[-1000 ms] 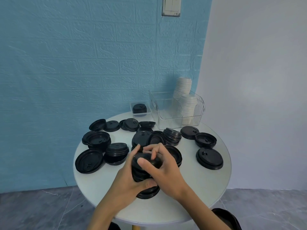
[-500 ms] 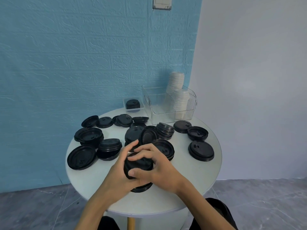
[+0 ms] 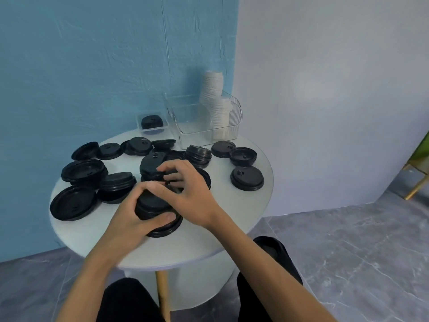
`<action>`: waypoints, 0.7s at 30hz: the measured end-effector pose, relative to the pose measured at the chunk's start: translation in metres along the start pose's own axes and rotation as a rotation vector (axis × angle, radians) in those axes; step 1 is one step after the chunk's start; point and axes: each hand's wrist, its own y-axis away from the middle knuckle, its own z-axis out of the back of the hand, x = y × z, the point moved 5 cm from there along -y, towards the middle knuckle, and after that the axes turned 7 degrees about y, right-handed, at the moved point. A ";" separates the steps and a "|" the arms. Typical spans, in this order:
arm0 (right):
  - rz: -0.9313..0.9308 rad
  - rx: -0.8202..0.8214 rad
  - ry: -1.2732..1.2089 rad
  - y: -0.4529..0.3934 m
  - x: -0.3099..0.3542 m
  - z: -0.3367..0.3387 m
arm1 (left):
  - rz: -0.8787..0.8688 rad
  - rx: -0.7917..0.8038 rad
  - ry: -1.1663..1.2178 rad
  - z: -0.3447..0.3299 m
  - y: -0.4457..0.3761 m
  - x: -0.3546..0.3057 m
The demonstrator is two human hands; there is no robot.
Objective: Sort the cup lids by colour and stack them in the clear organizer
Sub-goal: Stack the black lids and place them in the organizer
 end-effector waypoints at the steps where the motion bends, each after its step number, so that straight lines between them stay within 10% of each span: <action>1: 0.001 -0.010 -0.012 0.000 0.002 0.002 | 0.009 0.002 0.010 0.000 0.000 0.001; 21: -0.144 -0.248 -0.097 0.114 -0.028 0.078 | -0.024 -0.028 0.001 -0.003 0.002 0.002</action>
